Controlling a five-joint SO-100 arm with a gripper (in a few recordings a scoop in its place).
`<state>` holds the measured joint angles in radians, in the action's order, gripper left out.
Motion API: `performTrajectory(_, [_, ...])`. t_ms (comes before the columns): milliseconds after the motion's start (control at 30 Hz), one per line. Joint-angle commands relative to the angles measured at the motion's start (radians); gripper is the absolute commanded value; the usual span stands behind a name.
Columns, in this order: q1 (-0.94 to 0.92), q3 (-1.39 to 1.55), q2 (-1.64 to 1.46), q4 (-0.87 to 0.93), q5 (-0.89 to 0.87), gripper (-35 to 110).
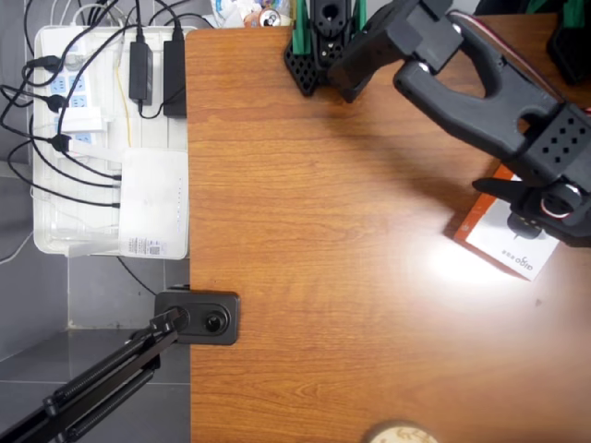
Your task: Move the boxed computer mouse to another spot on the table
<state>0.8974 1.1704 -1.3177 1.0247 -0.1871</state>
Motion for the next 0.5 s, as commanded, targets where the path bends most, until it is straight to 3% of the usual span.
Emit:
performTrajectory(0, [0.037, -0.078, 0.006, 0.006, 0.02, 86])
performTrajectory(467, [0.101, -0.081, 0.115, -0.048, 0.021, 87])
